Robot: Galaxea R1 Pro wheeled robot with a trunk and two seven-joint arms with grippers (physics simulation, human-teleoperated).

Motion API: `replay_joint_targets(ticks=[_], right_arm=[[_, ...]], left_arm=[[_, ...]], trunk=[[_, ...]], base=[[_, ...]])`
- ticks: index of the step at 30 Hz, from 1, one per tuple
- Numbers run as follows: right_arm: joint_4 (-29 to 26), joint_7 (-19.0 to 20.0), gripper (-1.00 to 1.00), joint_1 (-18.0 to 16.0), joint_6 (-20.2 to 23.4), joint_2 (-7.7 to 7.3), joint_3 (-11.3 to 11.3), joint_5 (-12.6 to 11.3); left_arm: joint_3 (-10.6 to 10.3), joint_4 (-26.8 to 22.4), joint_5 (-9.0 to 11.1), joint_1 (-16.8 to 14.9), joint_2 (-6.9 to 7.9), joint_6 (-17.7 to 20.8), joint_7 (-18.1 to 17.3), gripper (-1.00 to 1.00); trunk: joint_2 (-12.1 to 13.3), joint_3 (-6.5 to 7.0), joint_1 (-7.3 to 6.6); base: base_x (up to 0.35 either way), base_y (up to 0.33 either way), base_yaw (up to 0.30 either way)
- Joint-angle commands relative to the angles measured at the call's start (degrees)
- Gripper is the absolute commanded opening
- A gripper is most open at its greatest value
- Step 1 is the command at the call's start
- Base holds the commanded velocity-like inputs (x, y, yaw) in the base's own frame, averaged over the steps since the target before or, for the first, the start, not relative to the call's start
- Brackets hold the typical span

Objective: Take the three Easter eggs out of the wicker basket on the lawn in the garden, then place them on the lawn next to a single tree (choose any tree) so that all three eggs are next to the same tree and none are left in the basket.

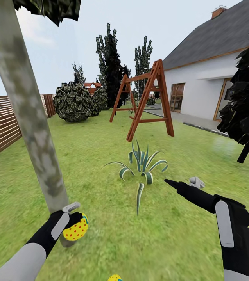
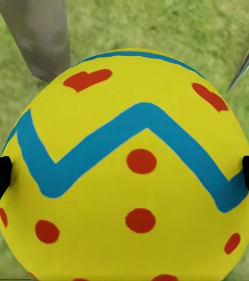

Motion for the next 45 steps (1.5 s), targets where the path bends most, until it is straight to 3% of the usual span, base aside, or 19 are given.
replay_joint_targets(ticks=[1, 11, 45], right_arm=[[0.0, 0.6, 1.00, -0.1, 0.3, 0.06, -0.2, 0.4], [0.0, 0.6, 1.00, -0.1, 0.3, 0.00, -0.2, 0.4], [0.0, 0.6, 1.00, 0.0, 0.3, 0.06, -0.2, 0.4]], left_arm=[[-0.4, 0.2, 0.7, 0.0, 0.07, 0.1, 0.5, -1.00], [-0.2, 2.4, 0.8, 0.0, 0.11, 0.3, 0.4, -1.00], [-0.2, 2.6, 0.8, 0.0, -0.90, 0.8, 0.9, -1.00]], trunk=[[-0.5, -0.30, 0.25], [-0.9, -0.48, 0.47], [-14.6, -6.58, 7.94]], base=[[0.000, 0.000, 0.000], [0.000, 0.000, 0.000], [0.000, 0.000, 0.000]])
